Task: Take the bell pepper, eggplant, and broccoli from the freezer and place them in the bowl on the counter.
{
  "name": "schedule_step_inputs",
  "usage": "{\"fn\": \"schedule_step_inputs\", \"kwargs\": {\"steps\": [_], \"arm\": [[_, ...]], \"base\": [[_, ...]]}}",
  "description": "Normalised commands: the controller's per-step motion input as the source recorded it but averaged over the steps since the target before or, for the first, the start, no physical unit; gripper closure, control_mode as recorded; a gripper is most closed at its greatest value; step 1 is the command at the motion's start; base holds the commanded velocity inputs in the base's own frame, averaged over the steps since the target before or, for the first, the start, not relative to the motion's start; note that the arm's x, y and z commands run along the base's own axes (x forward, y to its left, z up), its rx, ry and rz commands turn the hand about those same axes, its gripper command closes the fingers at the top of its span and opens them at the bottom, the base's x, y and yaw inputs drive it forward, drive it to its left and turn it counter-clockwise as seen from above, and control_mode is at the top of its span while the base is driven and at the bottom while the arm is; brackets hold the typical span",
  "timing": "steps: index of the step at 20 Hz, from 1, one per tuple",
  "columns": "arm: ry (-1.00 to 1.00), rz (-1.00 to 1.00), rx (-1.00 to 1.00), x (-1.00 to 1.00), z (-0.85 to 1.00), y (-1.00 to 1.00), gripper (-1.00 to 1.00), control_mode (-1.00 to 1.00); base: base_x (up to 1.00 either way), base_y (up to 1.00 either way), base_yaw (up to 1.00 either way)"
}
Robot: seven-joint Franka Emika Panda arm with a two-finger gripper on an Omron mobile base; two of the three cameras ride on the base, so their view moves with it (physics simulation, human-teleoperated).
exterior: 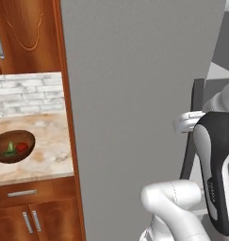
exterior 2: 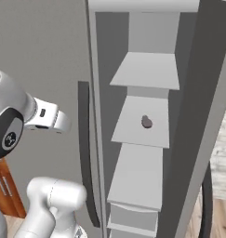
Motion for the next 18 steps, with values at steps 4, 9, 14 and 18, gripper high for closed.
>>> {"fn": "schedule_step_inputs", "kwargs": {"steps": [4, 9, 14, 18], "arm": [[0.0, 0.0, 0.0, 0.0, 0.0, 0.0, -1.0, 1.0], [0.0, 0.0, 0.0, 0.0, 0.0, 0.0, -1.0, 1.0], [0.0, 0.0, 0.0, 0.0, 0.0, 0.0, -1.0, 1.0], [0.0, 0.0, 0.0, 0.0, 0.0, 0.0, -1.0, 1.0]], "base": [[0.19, -0.86, 0.0], [-0.07, -0.87, 0.0], [-0.21, -0.78, 0.0], [-0.13, -0.74, 0.0]]}}
